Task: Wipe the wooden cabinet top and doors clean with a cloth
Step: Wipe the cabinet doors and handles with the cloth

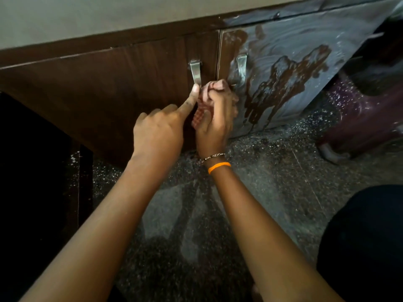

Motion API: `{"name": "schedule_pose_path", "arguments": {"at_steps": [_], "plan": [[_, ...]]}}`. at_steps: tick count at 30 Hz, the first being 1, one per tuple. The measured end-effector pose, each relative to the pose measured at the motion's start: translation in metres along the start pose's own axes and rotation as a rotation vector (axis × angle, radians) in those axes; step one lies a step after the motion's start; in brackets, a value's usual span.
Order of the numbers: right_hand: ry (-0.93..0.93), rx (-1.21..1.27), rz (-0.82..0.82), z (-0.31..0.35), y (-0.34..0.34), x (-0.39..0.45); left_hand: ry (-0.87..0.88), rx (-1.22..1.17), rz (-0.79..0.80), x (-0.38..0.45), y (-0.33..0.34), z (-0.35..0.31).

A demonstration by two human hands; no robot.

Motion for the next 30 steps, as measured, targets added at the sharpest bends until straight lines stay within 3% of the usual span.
{"name": "schedule_pose_path", "arguments": {"at_steps": [5,8,10,16,21,24,26,30], "plan": [[-0.322,-0.218,-0.1,0.045,-0.032,0.043,-0.042,0.013,0.05,-0.004,0.004,-0.008],[-0.668,-0.505,0.075,0.051,-0.027,0.08,-0.079,-0.007,0.074,-0.004,0.002,-0.008],[-0.762,-0.636,0.123,0.039,-0.024,0.092,-0.09,0.024,0.092,-0.003,0.0,-0.009],[-0.556,-0.526,-0.032,0.031,-0.022,0.091,-0.116,0.053,0.136,-0.002,-0.013,-0.014],[0.227,-0.191,-0.386,0.027,-0.041,0.106,-0.129,0.051,0.203,-0.003,-0.021,-0.023],[0.366,-0.195,-0.415,0.028,-0.049,0.112,-0.15,0.054,0.217,-0.005,-0.023,-0.02],[0.204,-0.266,-0.292,0.035,-0.045,0.108,-0.164,0.067,0.165,-0.008,-0.026,-0.02],[-0.443,-0.53,0.107,0.046,-0.029,0.089,-0.159,0.028,0.083,-0.005,-0.035,-0.031]]}}
Point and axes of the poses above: each hand's wrist, its own x-axis towards the middle knuckle, its own y-axis out of the palm, z = x × y, the point moved 2 cm from there along x, towards the middle knuckle
